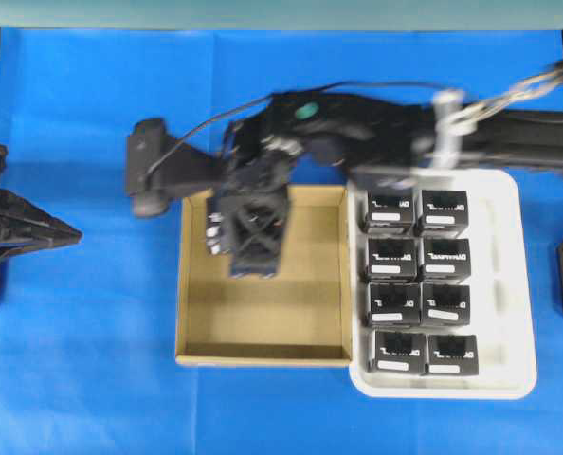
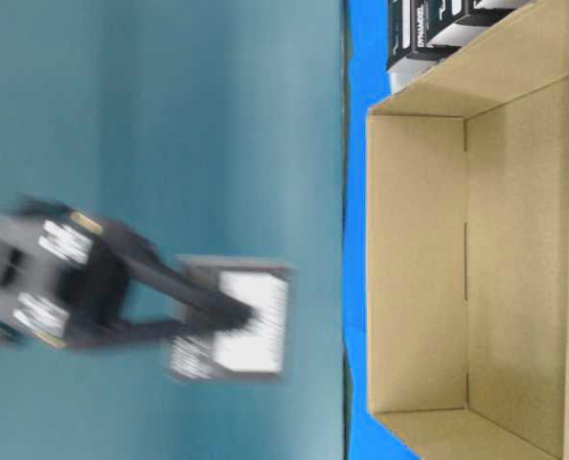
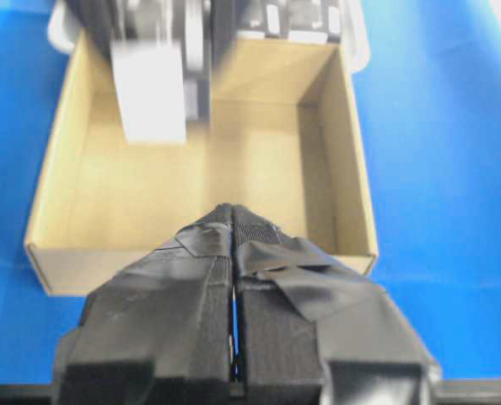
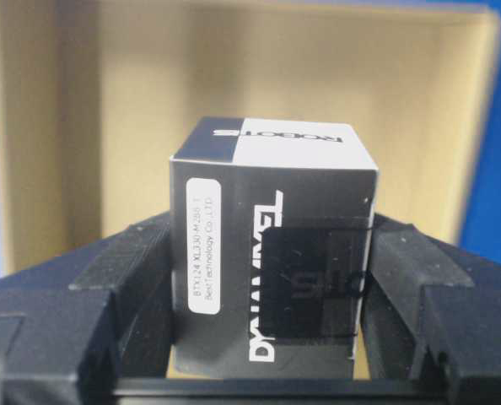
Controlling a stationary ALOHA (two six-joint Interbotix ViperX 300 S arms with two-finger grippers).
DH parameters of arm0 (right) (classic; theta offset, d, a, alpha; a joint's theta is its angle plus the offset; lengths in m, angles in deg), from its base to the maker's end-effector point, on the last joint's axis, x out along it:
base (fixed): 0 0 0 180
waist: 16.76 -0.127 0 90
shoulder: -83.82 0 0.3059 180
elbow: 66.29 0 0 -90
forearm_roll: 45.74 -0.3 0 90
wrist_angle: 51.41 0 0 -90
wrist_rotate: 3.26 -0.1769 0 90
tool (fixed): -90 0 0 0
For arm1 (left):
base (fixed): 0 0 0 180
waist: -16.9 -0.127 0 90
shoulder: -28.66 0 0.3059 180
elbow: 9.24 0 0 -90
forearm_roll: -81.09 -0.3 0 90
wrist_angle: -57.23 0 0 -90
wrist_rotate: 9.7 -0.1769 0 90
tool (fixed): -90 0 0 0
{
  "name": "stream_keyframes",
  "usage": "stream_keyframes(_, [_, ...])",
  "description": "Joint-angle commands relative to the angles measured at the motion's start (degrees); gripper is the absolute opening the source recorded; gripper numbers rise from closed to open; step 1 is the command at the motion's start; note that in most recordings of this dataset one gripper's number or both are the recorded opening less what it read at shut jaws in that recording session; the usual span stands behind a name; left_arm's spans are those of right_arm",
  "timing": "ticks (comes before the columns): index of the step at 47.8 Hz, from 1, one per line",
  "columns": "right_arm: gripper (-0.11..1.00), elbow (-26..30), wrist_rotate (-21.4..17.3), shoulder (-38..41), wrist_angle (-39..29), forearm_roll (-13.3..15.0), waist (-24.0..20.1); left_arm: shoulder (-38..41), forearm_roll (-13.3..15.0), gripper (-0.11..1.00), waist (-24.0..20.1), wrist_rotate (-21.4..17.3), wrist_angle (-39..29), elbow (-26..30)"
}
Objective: Pick the box from inside the cardboard box.
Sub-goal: 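Lift the black box out and carry it right toward the tray, then lower the black box into the tray's right side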
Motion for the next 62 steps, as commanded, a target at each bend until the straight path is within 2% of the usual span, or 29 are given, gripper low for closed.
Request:
stream_keyframes(1, [0.62,-1.6,0.9,-5.1,-1.8,-0.3,1.5,0.2,-0.1,-0.05,0.2,0.0,0.2,1.0])
stream_keyframes(16, [0.62,-13.2,1.5,-17.3,-7.8,-0.7,4.6,0.1,-0.1,-0.05,0.1,-0.1,0.2,1.0])
stream_keyframes(27, [0.62,-27.0,1.4,-28.4,-7.5,-1.7,7.1,-1.0,-0.1,-0.05,0.1,0.0,0.3,1.2])
stream_keyframes(30, [0.62,-32.4,1.3,-32.4,-7.3,-1.6,7.7,-1.4,-0.1,-0.05,0.1,-0.1,0.8,1.4])
stream_keyframes(47, [0.62,-56.0,1.1,-50.8,2.1,-0.9,8.3,-3.0,-0.1,-0.05,-0.4,-0.2,5.3,2.0])
stream_keyframes(54, [0.62,-65.1,1.4,-54.0,6.9,-1.0,7.9,-2.5,-0.1,-0.05,-0.4,-0.7,8.7,2.9])
stream_keyframes(62, [0.62,-71.5,2.2,-54.5,12.9,0.0,7.8,-2.3,-0.1,-0.05,-0.7,-0.8,12.9,3.1])
